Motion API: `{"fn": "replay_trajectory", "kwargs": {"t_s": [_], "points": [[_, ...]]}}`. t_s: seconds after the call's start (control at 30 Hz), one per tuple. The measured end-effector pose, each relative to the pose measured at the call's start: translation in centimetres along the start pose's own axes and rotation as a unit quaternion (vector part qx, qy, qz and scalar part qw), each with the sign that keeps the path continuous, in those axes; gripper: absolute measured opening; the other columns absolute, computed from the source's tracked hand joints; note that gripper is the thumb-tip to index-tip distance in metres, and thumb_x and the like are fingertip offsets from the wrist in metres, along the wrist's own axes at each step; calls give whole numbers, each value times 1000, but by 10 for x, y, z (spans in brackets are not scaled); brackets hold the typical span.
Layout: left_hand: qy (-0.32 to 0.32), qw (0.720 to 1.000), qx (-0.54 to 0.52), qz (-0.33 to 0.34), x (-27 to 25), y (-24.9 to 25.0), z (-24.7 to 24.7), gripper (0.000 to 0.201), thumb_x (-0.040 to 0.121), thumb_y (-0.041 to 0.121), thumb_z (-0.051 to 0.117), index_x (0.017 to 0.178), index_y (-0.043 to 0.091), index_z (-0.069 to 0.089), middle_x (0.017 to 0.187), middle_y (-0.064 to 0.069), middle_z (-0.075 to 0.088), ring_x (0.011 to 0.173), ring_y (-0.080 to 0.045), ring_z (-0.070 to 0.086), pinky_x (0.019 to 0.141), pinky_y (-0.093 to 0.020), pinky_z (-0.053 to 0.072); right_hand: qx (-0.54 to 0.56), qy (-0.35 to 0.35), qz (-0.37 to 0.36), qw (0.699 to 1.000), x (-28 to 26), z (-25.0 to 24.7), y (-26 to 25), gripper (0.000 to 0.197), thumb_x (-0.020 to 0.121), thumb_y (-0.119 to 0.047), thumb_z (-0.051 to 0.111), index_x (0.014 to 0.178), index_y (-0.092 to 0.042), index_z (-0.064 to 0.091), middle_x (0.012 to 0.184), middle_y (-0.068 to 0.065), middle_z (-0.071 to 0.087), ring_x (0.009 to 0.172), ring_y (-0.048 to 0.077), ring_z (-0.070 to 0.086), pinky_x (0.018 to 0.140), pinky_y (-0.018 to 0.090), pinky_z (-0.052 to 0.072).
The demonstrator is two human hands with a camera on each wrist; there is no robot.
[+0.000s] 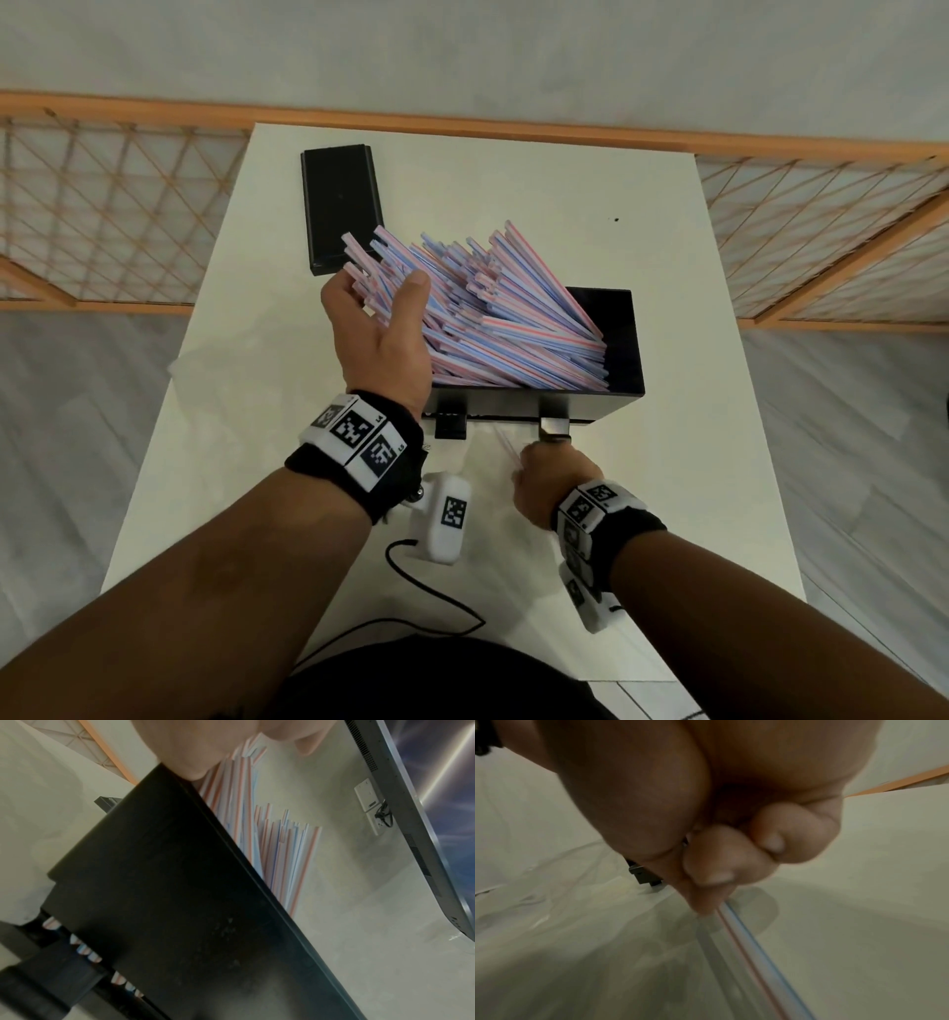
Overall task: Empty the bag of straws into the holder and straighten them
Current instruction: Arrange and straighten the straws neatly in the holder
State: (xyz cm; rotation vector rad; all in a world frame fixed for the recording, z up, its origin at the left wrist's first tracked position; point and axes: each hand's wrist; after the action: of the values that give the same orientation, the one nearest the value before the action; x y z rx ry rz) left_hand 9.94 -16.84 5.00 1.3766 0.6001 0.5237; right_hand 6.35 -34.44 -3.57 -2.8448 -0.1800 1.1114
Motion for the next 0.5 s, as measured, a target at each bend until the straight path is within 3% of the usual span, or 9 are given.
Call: {"fn": "replay_trajectory", "kwargs": {"t_s": [0.1,0.17,0.27,0.33,0.43,0.5], "points": [[-1,1000,-11,-1,1,-1,-1,69,69,53,68,122,13,48,112,2,63,98,-9,66,91,-33,56,-50,-23,-37,998,-19,-6,6,22,94,-38,47,99,-20,59,107,7,64,95,28,64,75,32,49],[-1,1000,-26,-4,1,0,0,70,68,54,67,122,13,48,113,-1,63,96,-8,66,87,-29,55,-44,8,-79,996,-36,-21,3,20,95,-39,46,90,-23,55,101,6,64,91,28,63,74,32,49],[1,998,-54,-15,2,0,-1,67,68,56,66,116,13,49,112,-5,62,97,-15,66,88,-34,56,26,131,-172,976,-60,-57,-4,21,95,-40,51,82,-24,54,76,0,61,71,27,60,62,33,48],[0,997,-69,-29,3,2,-1,61,69,58,64,109,14,50,106,-6,61,92,-17,64,85,-36,56,92,258,-245,930,-79,-89,-12,24,92,-35,55,72,-26,45,57,-7,49,53,28,51,50,34,44],[-4,993,-101,-55,6,5,0,44,77,50,62,101,17,48,99,-2,60,83,-8,65,77,-28,54,124,394,-292,863,-98,-136,-20,23,90,-32,56,72,-19,50,52,-5,52,49,30,51,46,35,45],[-4,992,-114,-63,6,7,0,39,79,47,60,101,17,47,97,1,59,77,0,65,71,-21,52,108,415,-290,856,-99,-156,-24,22,90,-34,55,80,-15,57,57,0,58,55,33,55,51,38,48]]}}
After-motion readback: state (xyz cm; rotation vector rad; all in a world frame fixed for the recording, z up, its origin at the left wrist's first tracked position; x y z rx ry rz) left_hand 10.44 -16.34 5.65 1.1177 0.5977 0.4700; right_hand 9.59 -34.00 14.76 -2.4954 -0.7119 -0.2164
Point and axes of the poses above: each hand's wrist, its own x-axis towards the middle knuckle, its own z-axis out of the palm, y = z × x
